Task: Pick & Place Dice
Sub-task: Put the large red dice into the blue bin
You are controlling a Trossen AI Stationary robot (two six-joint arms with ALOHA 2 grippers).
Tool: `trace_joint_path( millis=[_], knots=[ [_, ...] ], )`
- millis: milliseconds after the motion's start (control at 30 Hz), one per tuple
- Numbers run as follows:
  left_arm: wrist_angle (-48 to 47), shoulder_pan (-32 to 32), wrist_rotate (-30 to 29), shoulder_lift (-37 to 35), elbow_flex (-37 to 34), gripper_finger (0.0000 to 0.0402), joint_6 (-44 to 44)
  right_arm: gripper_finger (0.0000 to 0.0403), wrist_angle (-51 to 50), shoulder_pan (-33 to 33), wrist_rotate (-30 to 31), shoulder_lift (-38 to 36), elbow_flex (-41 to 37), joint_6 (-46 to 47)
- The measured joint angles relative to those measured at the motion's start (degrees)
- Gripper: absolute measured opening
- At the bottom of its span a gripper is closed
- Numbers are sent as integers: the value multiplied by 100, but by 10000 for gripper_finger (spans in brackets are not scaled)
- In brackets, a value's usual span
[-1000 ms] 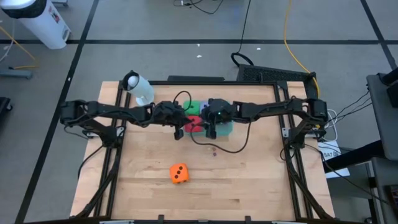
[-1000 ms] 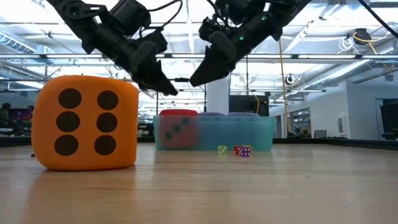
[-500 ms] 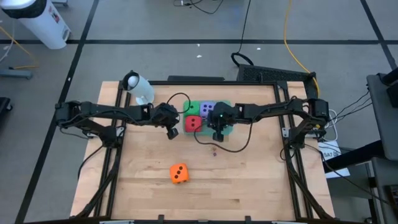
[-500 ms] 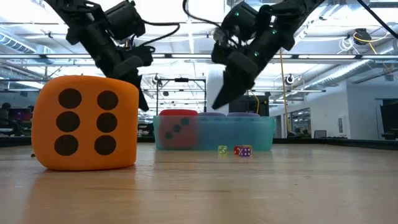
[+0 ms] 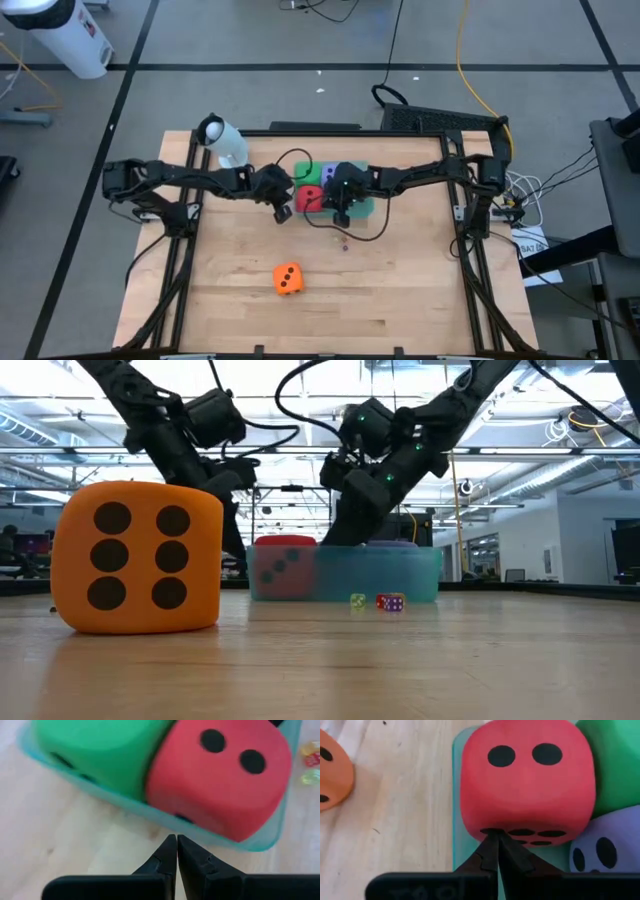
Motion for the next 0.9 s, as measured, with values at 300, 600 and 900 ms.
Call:
trace_joint_path(
  millis=[300,600,900],
  knots=[
    [520,21,328,466,-4,21,238,0,180,-188,-44,68,0,-82],
    [624,21,338,493,-1,21,319,0,446,-265,-42,256,0,-262],
    [353,18,125,482,79,21,299,0,561,-233,35,336,9,-150]
  ],
)
